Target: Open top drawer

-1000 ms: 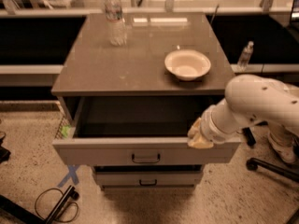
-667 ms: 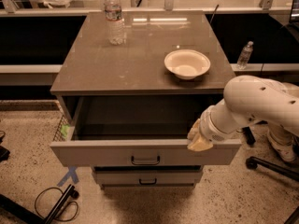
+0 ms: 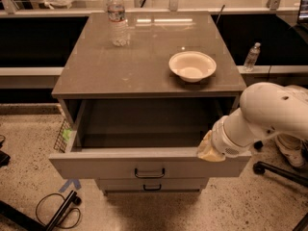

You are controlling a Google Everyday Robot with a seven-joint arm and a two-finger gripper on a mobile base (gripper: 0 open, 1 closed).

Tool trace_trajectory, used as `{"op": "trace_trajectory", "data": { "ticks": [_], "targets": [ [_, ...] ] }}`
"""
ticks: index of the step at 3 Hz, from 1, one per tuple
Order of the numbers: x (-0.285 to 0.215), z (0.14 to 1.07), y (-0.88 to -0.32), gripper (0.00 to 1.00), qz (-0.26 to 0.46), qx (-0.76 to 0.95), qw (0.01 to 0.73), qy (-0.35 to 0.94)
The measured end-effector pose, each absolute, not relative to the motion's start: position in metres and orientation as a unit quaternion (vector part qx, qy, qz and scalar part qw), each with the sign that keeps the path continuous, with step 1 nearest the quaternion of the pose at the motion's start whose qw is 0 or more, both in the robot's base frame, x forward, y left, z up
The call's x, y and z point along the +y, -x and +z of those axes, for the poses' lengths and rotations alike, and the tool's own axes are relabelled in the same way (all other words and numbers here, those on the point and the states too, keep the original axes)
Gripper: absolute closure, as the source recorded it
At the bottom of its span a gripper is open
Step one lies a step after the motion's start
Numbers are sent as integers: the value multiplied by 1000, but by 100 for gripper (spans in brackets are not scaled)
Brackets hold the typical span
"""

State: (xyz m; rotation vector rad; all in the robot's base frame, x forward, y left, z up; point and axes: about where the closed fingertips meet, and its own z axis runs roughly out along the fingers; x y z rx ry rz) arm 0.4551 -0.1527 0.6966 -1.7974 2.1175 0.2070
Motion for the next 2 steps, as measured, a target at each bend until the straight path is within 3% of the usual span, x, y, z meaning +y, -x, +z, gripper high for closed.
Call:
{"op": "trace_trajectory", "data": {
  "ticks": [2],
  "targets": [
    [-153, 698, -455, 51, 73, 748, 177, 635]
  ]
}}
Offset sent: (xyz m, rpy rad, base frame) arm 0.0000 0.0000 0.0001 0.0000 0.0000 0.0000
